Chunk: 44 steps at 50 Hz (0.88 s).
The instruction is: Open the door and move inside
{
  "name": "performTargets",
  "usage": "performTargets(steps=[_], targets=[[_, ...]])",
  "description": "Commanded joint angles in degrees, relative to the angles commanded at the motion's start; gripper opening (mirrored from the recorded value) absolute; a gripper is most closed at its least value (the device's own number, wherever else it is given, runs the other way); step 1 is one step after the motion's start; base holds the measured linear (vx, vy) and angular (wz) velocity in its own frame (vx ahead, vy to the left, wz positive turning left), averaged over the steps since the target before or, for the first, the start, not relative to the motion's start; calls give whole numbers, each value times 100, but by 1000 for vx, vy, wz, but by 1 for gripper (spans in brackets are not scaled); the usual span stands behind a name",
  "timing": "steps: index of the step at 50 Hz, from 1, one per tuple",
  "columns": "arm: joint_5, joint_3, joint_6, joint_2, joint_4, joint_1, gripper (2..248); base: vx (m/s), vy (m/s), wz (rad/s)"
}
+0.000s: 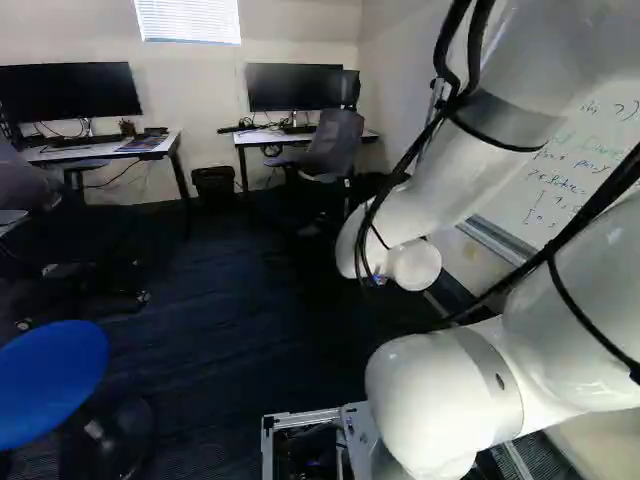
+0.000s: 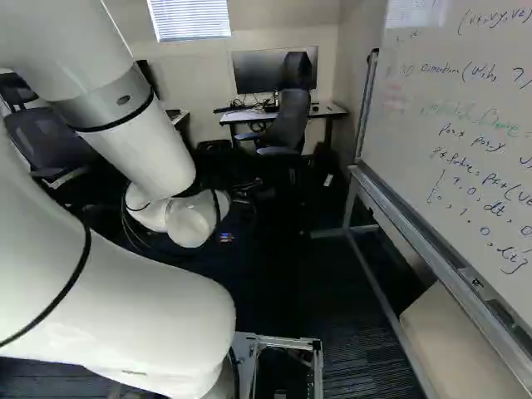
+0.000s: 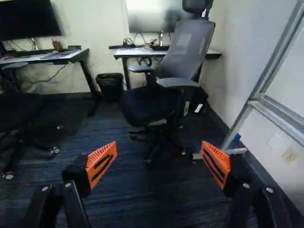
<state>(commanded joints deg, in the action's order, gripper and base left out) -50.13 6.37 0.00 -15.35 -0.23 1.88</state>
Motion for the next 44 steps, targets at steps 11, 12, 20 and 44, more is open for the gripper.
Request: performTargets(steps=[11, 12, 20, 44], targets=[[9, -96, 0, -46, 17, -132, 247, 0, 0, 0], [10, -102, 0, -49, 18, -140, 247, 0, 0, 0], [13, -133, 0, -63, 23, -182, 247, 0, 0, 0], [13, -137, 0, -65, 23, -188, 247, 0, 0, 0]])
